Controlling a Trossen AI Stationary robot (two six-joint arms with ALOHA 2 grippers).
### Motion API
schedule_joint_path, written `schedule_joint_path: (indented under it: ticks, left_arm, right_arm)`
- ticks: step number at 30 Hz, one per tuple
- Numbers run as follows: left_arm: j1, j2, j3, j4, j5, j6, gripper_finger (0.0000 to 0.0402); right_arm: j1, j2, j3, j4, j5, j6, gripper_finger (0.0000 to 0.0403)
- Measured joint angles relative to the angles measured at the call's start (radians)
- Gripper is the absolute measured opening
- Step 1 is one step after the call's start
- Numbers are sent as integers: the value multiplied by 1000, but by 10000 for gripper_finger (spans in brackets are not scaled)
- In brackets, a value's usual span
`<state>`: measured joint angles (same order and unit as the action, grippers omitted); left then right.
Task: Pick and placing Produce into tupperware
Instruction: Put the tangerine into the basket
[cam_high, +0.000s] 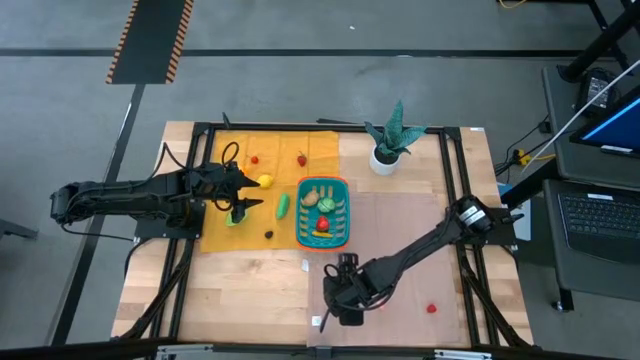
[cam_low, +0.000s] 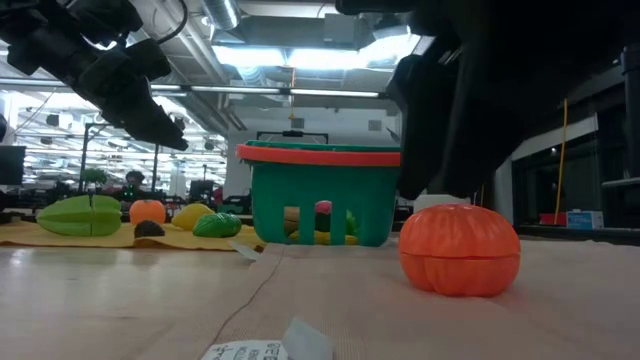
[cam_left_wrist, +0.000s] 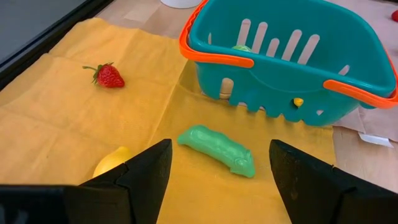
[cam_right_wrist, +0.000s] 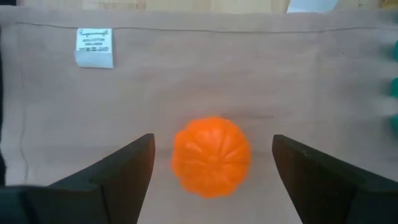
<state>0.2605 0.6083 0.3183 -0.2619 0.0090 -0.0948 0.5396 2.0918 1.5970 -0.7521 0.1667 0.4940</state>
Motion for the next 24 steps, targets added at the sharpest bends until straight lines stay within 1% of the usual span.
schedule_joint_path:
  ticks: [2,8,14,24]
  left_arm:
    - [0,0,0,0,0,0,261]
    - [0,0,0,0,0,0,261]
    - [0,0,0,0,0,0,261]
    - [0,0,0,0,0,0,261]
  right_arm:
    - [7,0,0,0,2,10,324]
    - [25,14,-1,-1,68,25,324]
    - [24,62,-2,-4,68,25,324]
    - [24,63,-1,-12,67,25,324]
